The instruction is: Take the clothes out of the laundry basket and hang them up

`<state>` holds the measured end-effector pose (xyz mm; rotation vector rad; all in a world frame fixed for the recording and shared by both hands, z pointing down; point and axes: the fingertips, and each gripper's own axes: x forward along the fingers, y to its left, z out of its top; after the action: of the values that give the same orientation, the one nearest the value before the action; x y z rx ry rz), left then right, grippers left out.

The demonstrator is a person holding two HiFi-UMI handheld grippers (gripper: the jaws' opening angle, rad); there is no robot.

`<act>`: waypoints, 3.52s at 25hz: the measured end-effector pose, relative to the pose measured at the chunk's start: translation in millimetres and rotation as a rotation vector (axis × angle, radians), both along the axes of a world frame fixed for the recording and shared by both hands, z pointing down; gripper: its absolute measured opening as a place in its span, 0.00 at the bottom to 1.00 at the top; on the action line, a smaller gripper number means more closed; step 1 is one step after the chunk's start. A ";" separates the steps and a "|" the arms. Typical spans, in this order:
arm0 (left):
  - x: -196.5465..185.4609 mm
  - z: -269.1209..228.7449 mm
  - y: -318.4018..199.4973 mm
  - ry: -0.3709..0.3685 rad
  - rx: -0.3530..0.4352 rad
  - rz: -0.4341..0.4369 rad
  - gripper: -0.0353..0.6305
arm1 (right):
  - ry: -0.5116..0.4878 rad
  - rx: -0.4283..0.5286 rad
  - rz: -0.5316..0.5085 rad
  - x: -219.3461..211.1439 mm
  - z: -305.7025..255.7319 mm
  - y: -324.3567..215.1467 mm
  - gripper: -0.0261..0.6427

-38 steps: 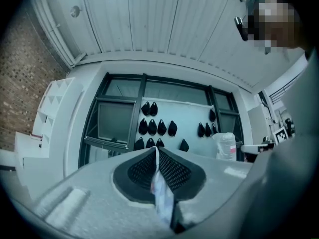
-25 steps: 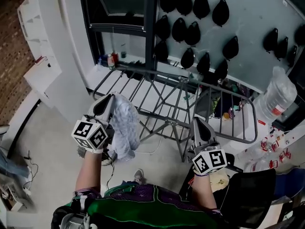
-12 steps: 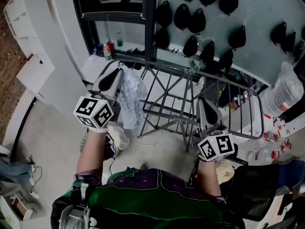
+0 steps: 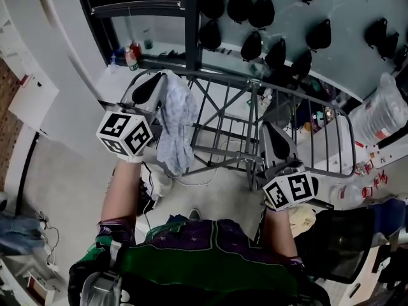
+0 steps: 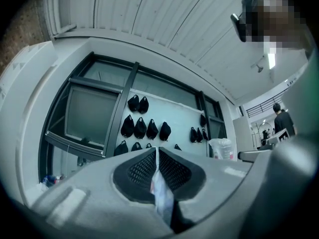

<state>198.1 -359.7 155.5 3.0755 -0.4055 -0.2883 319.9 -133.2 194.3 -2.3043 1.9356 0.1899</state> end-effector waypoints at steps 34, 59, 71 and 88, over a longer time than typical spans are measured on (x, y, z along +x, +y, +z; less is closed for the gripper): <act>102.2 245.1 -79.5 -0.321 -0.298 -0.063 0.11 | -0.147 -0.160 -0.163 79.9 101.9 -110.7 0.04; 47.1 226.7 -80.0 -0.264 -0.257 -0.217 0.30 | -0.131 -0.149 -0.327 58.1 100.0 -137.0 0.04; -29.7 203.7 -68.9 -0.218 -0.243 -0.409 0.29 | -0.109 -0.112 -0.534 10.9 85.1 -169.4 0.04; -209.2 192.5 -58.2 -0.196 -0.260 -0.605 0.29 | -0.092 -0.103 -0.733 -144.3 70.6 -203.9 0.04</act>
<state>-11.1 -417.9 348.0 2.6581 -1.2670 0.0599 175.6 -337.1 264.9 -1.4635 2.6149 -0.0924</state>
